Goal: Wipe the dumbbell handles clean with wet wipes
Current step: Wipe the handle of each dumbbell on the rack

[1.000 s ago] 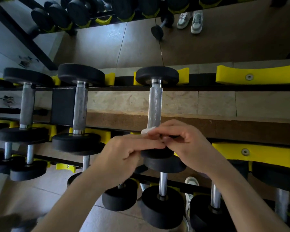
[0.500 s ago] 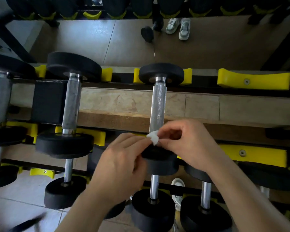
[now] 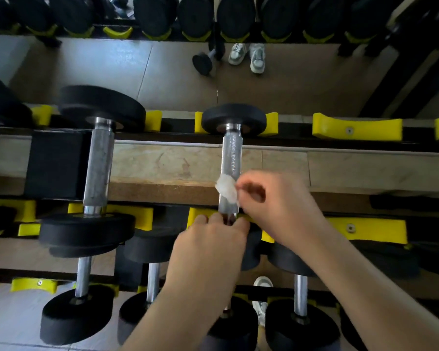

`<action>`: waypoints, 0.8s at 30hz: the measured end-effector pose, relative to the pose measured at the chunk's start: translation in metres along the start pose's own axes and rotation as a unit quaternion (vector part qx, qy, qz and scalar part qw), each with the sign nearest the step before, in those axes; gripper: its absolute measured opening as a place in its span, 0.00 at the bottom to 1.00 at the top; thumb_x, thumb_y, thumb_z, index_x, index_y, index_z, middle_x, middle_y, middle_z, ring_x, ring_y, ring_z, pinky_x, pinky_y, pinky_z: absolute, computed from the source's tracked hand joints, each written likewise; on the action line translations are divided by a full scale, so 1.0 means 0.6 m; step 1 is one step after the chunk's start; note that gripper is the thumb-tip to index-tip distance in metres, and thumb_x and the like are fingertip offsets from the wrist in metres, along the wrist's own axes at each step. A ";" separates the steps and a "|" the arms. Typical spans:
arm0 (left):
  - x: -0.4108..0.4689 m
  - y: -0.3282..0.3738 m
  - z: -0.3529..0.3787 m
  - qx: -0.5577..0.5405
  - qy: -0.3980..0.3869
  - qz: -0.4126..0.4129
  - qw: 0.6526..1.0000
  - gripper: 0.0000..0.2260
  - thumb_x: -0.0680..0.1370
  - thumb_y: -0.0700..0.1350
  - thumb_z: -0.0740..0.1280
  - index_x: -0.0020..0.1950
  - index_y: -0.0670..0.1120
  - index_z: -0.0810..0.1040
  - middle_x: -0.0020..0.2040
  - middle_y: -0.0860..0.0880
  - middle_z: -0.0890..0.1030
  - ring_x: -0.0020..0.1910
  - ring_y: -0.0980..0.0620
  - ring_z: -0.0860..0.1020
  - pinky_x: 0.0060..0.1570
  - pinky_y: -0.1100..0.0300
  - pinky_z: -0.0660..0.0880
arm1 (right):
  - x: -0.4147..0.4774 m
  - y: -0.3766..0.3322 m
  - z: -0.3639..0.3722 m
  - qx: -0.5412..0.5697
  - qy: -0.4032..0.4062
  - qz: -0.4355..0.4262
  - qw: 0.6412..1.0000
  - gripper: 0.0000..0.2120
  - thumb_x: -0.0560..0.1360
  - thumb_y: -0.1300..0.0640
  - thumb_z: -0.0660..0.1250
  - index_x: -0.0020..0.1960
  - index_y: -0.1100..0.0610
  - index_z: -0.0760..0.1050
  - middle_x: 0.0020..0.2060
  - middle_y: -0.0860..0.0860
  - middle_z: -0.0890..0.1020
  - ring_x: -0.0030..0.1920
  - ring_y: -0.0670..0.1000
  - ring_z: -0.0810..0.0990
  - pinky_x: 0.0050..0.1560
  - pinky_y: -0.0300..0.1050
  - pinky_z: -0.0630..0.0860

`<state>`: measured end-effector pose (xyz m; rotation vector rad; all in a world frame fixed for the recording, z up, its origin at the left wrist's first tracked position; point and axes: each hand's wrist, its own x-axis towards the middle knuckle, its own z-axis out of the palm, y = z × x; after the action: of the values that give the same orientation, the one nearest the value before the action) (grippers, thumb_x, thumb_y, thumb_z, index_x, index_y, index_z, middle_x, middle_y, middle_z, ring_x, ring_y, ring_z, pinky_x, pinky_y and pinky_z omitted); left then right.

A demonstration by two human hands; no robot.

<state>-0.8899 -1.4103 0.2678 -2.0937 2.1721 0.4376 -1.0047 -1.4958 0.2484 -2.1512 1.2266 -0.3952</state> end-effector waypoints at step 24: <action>-0.011 -0.072 0.026 -0.219 0.096 0.039 0.970 0.23 0.62 0.43 0.67 0.55 0.60 0.79 0.52 0.62 0.79 0.48 0.57 0.76 0.43 0.70 0.72 | 0.023 0.015 0.017 -0.021 0.050 -0.111 0.992 0.05 0.73 0.61 0.70 0.47 0.55 0.83 0.44 0.47 0.79 0.42 0.42 0.76 0.43 0.32 0.73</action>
<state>-0.8486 -1.4003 0.2486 -2.3556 2.4552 0.8218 -0.9984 -1.5071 0.2343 -2.3374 1.0593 -0.5820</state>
